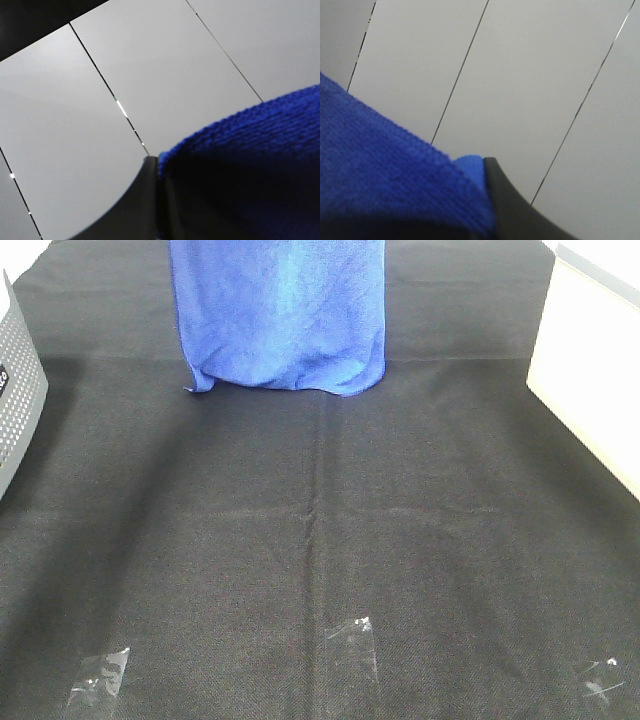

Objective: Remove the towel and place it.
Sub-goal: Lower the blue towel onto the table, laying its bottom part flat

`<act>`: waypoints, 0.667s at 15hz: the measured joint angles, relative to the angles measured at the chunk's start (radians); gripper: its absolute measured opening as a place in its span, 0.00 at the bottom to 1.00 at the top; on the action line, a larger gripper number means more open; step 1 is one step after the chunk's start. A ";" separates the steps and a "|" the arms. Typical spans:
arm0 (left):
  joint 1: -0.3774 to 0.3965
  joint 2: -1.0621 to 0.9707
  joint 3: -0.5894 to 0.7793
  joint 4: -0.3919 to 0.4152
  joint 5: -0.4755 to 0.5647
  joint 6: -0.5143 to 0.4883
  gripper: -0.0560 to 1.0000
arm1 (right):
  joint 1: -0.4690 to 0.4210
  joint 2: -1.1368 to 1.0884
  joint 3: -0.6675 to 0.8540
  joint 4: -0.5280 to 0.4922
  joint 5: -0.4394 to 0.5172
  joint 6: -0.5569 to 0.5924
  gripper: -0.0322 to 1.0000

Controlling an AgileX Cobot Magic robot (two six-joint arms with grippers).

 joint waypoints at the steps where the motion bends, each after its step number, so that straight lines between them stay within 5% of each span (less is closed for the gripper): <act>1: 0.000 0.000 0.000 0.000 0.006 0.000 0.05 | 0.000 0.000 0.000 0.002 0.005 0.000 0.04; 10: 0.000 0.000 0.000 0.000 0.118 -0.012 0.05 | 0.000 0.000 0.000 0.014 0.084 0.000 0.04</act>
